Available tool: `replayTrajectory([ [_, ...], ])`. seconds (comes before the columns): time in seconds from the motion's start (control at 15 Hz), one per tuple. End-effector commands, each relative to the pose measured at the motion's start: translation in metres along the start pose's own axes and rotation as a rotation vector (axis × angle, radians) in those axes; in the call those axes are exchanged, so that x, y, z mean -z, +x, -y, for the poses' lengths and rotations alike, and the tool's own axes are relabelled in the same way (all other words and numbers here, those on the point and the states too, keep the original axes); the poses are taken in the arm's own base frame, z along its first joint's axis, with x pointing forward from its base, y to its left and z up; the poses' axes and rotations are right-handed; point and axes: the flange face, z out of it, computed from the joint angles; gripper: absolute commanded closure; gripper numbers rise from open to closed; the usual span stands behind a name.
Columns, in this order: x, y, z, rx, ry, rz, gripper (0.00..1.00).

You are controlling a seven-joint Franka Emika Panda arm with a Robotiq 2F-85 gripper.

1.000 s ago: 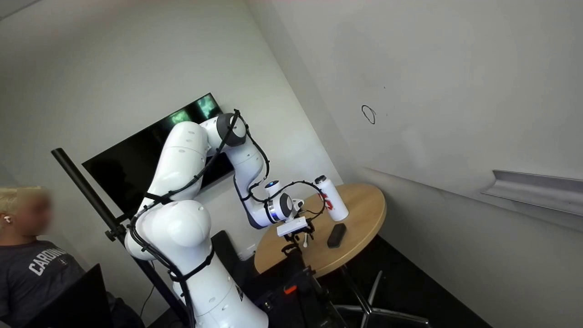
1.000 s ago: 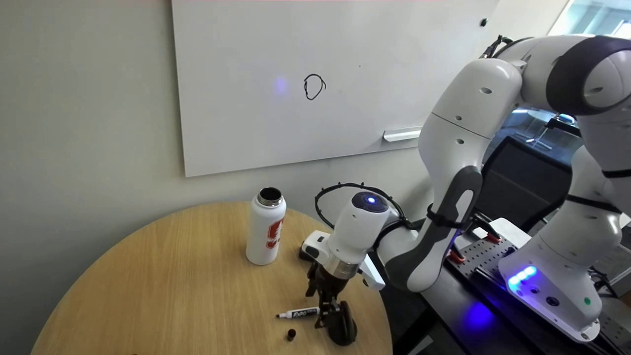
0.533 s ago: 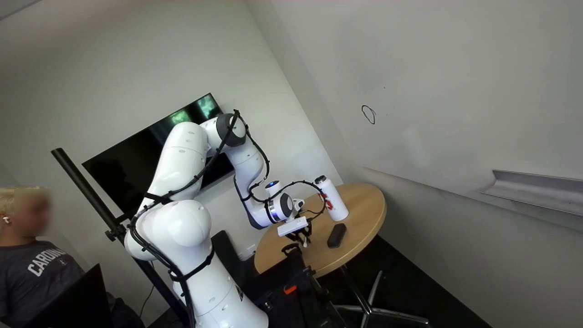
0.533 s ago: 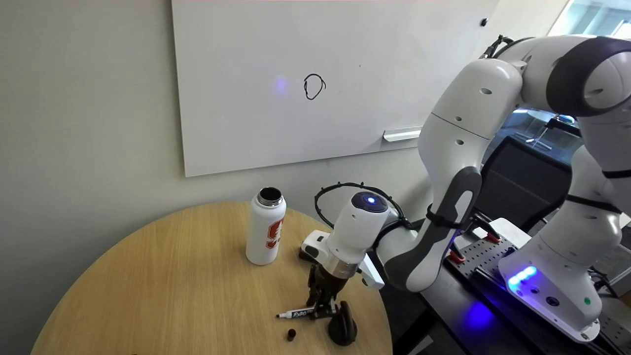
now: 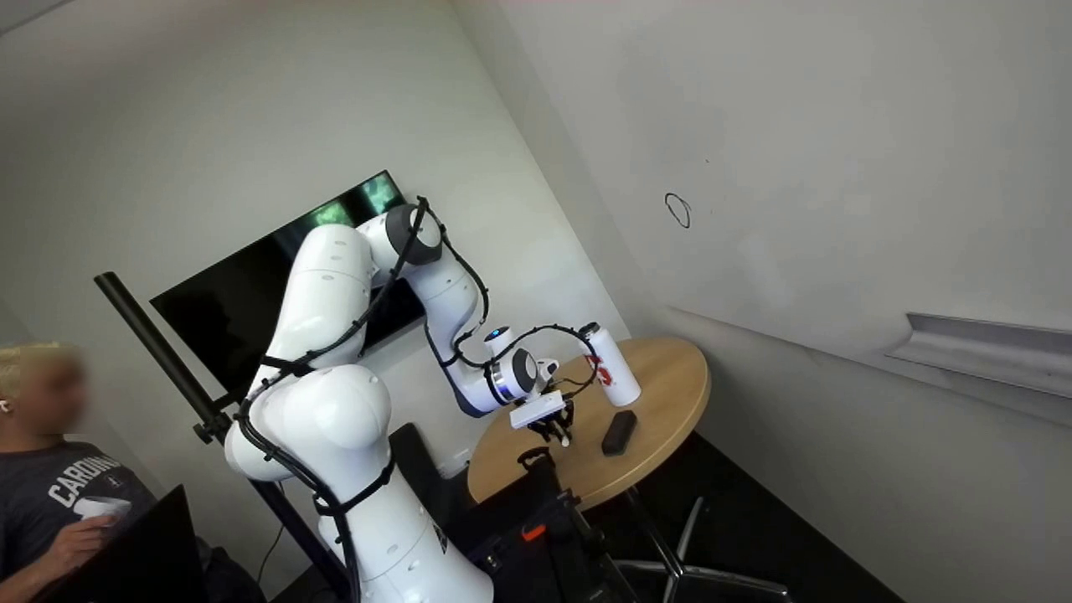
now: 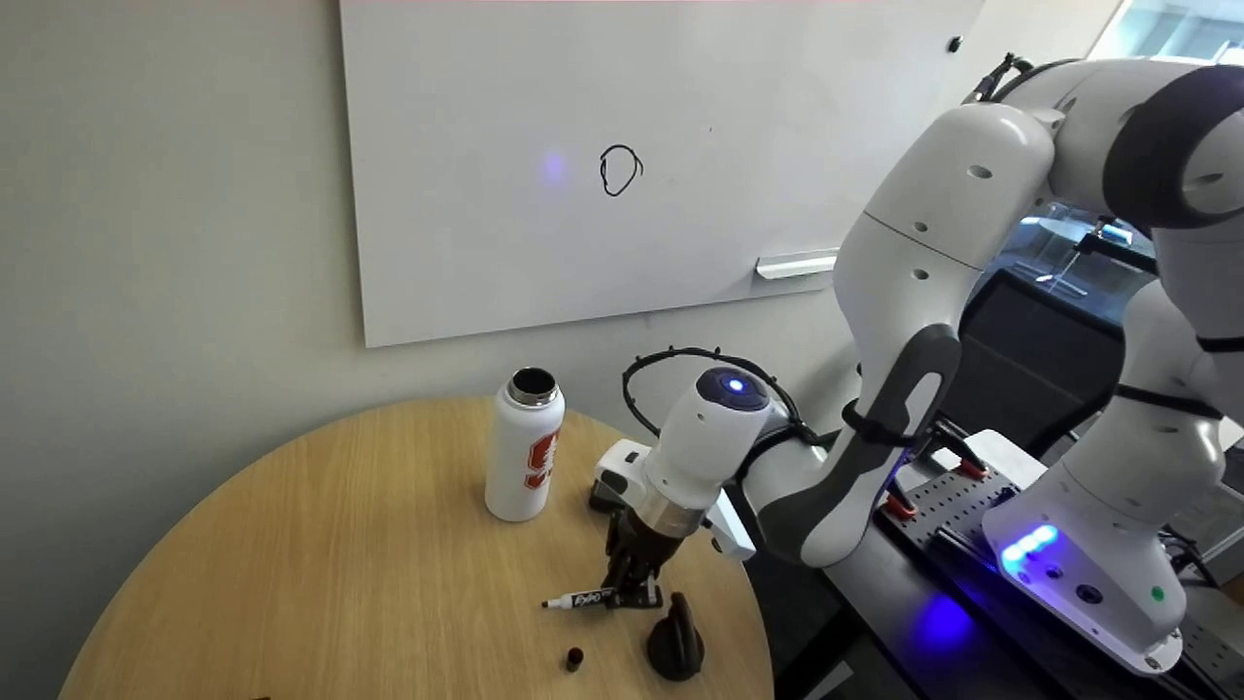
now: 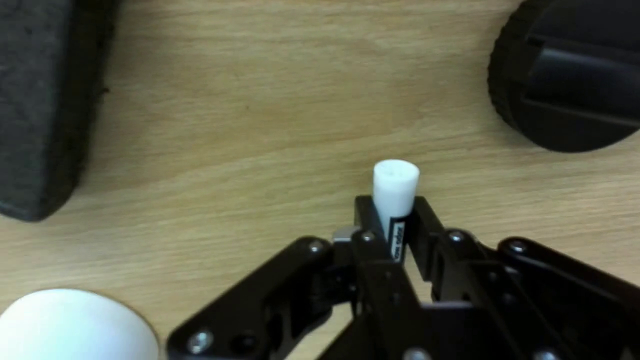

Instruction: Pick up the marker from the table, write with it on the white board and put it back on the table.

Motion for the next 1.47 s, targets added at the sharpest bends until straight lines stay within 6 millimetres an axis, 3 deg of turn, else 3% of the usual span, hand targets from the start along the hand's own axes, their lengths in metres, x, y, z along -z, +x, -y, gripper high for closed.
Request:
replayTrajectory([
  [0.0, 0.062, -0.014, -0.002, -0.072, -0.069, 0.018, 0.95],
  [0.4, 0.154, -0.057, -0.02, -0.283, -0.218, 0.093, 0.95],
  [0.6, 0.185, -0.062, -0.037, -0.403, -0.338, 0.096, 0.95],
  [0.67, 0.191, -0.062, -0.039, -0.435, -0.393, 0.116, 0.95],
  [0.73, 0.174, -0.055, -0.043, -0.369, -0.344, 0.098, 0.95],
  [0.8, 0.181, -0.054, -0.044, -0.375, -0.359, 0.096, 0.8],
  [1.0, 0.176, -0.054, -0.041, -0.372, -0.343, 0.103, 0.8],
  [1.07, 0.173, -0.055, -0.041, -0.37, -0.343, 0.107, 0.95],
  [1.2, 0.178, -0.052, -0.058, -0.471, -0.371, 0.074, 0.95],
  [1.4, 0.202, -0.053, -0.092, -0.624, -0.445, 0.011, 0.95],
])
